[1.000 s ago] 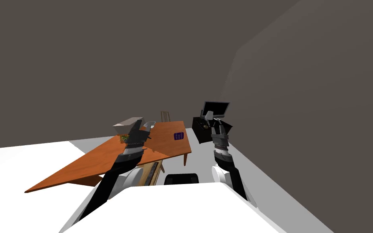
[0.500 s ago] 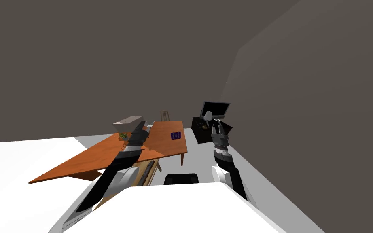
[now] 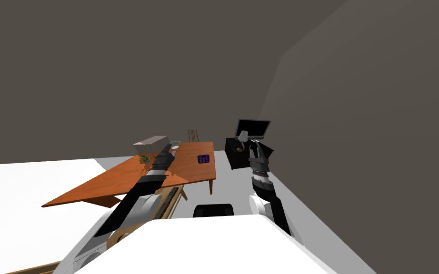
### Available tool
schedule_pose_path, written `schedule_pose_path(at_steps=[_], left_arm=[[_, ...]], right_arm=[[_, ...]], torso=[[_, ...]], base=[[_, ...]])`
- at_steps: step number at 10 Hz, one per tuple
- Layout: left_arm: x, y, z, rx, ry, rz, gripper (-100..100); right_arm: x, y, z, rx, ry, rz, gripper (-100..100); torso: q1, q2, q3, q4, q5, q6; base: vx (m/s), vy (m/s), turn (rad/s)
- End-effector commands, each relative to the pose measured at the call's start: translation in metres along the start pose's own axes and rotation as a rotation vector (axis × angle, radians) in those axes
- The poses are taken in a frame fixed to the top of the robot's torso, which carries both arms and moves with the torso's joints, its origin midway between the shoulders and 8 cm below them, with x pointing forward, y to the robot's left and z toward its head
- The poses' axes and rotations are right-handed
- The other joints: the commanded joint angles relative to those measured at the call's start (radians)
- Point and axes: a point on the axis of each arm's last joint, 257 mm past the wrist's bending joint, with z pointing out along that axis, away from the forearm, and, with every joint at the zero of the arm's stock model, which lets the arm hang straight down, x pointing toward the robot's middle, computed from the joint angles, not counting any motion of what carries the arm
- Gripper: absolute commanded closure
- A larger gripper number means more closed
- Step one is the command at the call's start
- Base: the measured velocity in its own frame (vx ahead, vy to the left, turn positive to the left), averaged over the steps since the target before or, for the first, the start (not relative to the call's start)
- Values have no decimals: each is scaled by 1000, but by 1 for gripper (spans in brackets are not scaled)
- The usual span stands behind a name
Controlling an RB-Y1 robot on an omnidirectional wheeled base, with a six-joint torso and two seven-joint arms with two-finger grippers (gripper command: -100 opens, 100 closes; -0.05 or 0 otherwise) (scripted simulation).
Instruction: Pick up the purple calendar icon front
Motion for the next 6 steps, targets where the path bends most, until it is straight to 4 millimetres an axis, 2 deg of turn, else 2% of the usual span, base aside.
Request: schedule_pose_path(at_steps=[1, 3, 4, 5, 6], left_arm=[[-10, 21, 1, -62, -17, 16, -100], [-17, 39, 1, -123, -30, 25, -100], [-17, 41, 0, -133, -30, 24, -100], [-26, 53, 0, -173, -45, 31, -100], [-25, 56, 0, -184, -44, 31, -100]], right_arm=[[0, 0, 0, 0, 0, 0, 0], [0, 0, 0, 0, 0, 0, 0], [0, 0, 0, 0, 0, 0, 0], [0, 0, 0, 0, 0, 0, 0], [0, 0, 0, 0, 0, 0, 0]], torso=[[0, 0, 0, 0, 0, 0], [-1, 0, 0, 0, 0, 0], [0, -1, 0, 0, 0, 0], [1, -1, -1, 0, 0, 0], [0, -2, -1, 0, 0, 0]], base=[[-20, -189, 102], [-18, -147, 35], [-6, -122, 32], [0, -148, 54], [-21, -123, 31]])
